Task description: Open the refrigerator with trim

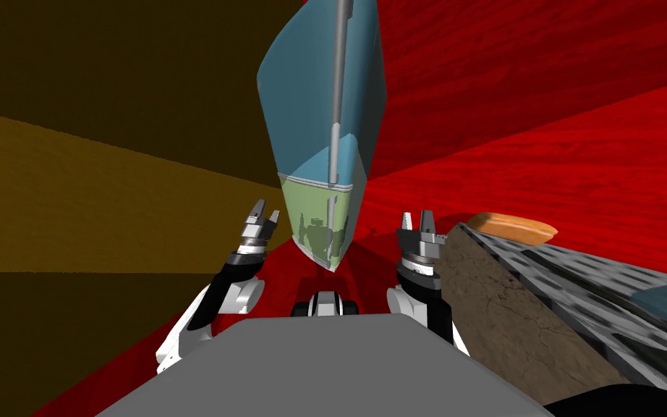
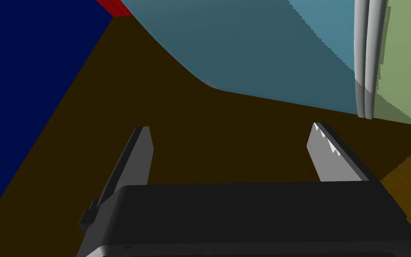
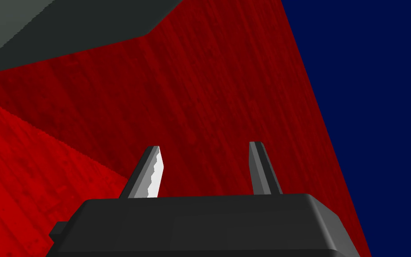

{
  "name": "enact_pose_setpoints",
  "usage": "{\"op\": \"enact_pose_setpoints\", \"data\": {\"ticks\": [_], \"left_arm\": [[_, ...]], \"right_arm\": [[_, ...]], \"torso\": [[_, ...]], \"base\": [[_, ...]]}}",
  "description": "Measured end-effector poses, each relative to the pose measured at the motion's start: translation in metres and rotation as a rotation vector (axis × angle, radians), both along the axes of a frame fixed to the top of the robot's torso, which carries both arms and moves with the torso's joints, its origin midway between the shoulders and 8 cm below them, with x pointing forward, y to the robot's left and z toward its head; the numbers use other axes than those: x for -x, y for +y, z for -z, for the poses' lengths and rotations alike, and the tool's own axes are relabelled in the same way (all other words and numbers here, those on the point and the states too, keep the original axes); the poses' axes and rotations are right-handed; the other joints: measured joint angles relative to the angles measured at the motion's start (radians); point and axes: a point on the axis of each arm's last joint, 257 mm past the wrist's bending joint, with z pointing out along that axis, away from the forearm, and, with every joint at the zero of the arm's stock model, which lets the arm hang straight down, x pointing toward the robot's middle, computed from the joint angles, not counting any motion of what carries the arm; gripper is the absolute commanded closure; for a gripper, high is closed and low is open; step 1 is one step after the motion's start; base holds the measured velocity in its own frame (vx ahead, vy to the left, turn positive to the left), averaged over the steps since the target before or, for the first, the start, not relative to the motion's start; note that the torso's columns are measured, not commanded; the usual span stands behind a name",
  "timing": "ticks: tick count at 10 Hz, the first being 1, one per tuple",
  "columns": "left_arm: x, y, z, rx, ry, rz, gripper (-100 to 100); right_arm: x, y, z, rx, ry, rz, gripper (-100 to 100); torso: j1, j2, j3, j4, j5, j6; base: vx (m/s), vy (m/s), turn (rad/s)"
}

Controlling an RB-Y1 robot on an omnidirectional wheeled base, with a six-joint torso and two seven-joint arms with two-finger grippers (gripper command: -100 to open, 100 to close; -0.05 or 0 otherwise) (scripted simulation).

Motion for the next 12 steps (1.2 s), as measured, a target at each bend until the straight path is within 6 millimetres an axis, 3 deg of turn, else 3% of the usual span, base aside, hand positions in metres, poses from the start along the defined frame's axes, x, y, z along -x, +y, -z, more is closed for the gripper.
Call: {"op": "enact_pose_setpoints", "data": {"ticks": [12], "left_arm": [[-0.042,-0.033,-0.024,-0.025,0.119,0.104,-100]], "right_arm": [[0.000,0.000,0.000,0.000,0.000,0.000,0]], "torso": [[-0.001,-0.001,0.000,0.000,0.000,0.000]], "base": [[0.035,-0.078,-0.001]]}}
